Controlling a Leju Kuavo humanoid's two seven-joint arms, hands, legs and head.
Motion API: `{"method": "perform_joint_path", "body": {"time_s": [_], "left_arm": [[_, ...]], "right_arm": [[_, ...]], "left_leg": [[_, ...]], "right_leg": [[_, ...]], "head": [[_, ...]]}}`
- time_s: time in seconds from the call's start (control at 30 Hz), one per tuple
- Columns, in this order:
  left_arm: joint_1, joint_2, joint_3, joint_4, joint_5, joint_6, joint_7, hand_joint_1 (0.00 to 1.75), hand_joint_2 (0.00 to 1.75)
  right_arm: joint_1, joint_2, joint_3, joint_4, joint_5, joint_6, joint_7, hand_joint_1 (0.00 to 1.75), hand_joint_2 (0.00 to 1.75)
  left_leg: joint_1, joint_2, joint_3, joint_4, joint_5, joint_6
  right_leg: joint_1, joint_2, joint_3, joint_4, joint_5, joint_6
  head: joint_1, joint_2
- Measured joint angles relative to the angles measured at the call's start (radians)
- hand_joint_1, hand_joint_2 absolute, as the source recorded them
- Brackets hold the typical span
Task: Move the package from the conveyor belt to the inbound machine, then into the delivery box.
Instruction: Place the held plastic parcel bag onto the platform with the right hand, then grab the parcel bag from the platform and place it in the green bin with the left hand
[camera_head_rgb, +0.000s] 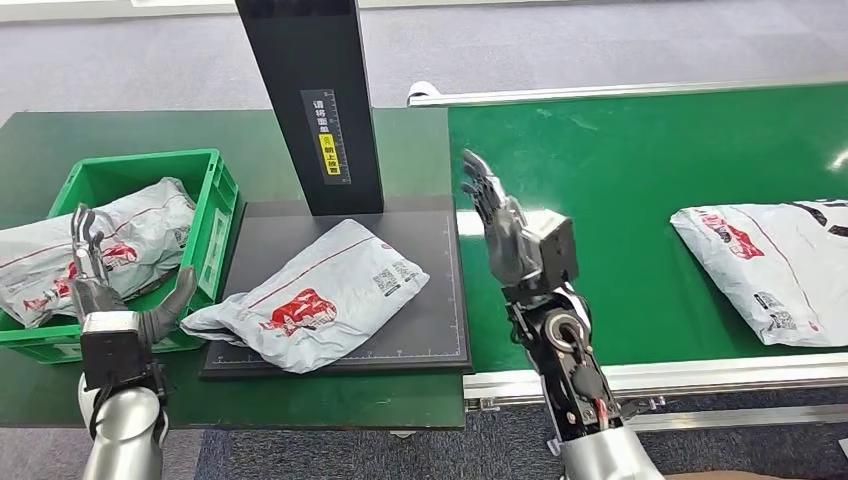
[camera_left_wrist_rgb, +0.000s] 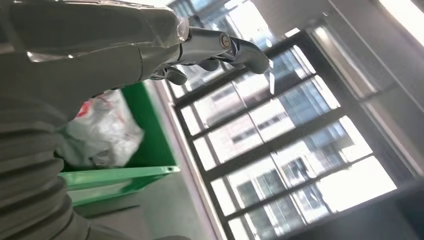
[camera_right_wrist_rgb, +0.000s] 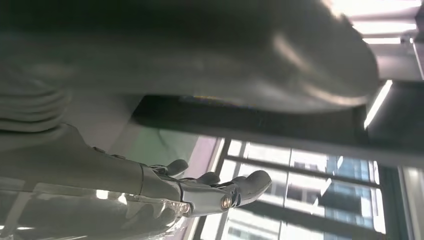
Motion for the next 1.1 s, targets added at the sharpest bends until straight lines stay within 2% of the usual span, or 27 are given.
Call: {"method": "perform_joint_path", "body": {"time_s": [0.1,0.23,0.4,0.5,0.8,0.9,1.03,1.1], "left_arm": [[-0.031,0.039,-0.045,-0.024,-0.066,-0.136,0.054,0.00,1.75],[-0.088,0.063,-0.201,0.037,-0.165,-0.274,0.107,0.00,1.75],[-0.154,0.058,-0.400,0.273,-0.216,-0.267,0.106,0.00,1.75],[-0.185,0.051,-0.473,0.405,-0.227,-0.255,0.097,0.00,1.75],[-0.242,0.043,-0.545,0.566,-0.242,-0.264,0.107,0.00,1.75],[-0.288,0.028,-0.566,0.650,-0.268,-0.265,0.122,0.00,1.75],[-0.376,-0.003,-0.600,0.814,-0.300,-0.241,0.124,1.72,1.75],[-0.408,-0.014,-0.612,0.872,-0.308,-0.229,0.125,1.75,1.75]], "right_arm": [[0.095,-0.026,-0.052,-0.089,-0.002,-0.010,-0.013,0.00,0.00],[0.207,-0.042,-0.099,-0.186,-0.001,0.004,-0.035,0.00,0.00],[0.277,-0.041,-0.112,-0.275,0.012,0.026,-0.043,0.00,0.00],[0.286,-0.039,-0.113,-0.307,0.018,0.026,-0.039,0.00,0.00],[0.293,-0.039,-0.119,-0.335,0.019,0.025,-0.029,0.00,0.00],[0.291,-0.037,-0.123,-0.338,0.021,0.023,-0.024,0.00,0.00],[0.293,-0.034,-0.138,-0.340,0.021,0.019,-0.022,0.00,0.00],[0.297,-0.033,-0.143,-0.347,0.021,0.018,-0.026,0.00,0.00]], "left_leg": [[0.000,-0.003,0.000,0.000,0.000,0.000],[-0.001,-0.002,0.000,0.000,0.000,0.000],[-0.001,-0.001,0.001,0.000,0.000,0.000],[-0.001,-0.001,0.001,0.000,0.000,0.000],[-0.001,-0.001,0.001,0.000,0.000,0.000],[-0.001,-0.003,0.001,0.000,0.000,0.001],[-0.001,-0.005,0.007,0.000,0.001,0.001],[-0.002,-0.006,0.010,0.000,0.000,0.001]], "right_leg": [[0.000,-0.002,0.001,0.000,0.000,0.000],[-0.001,-0.002,0.002,0.000,0.000,0.000],[-0.001,-0.001,0.002,0.000,0.000,0.000],[-0.001,-0.001,0.002,0.000,0.000,0.000],[-0.001,-0.001,0.002,0.000,0.000,0.000],[-0.002,-0.003,0.004,0.000,0.000,0.001],[-0.002,-0.006,0.011,0.000,-0.001,0.001],[-0.002,-0.007,0.014,0.000,-0.001,0.001]], "head": [[0.000,0.000],[0.000,0.000],[0.000,0.000],[0.000,0.000],[0.000,0.000],[0.000,0.000],[0.000,0.000],[0.000,0.000]]}}
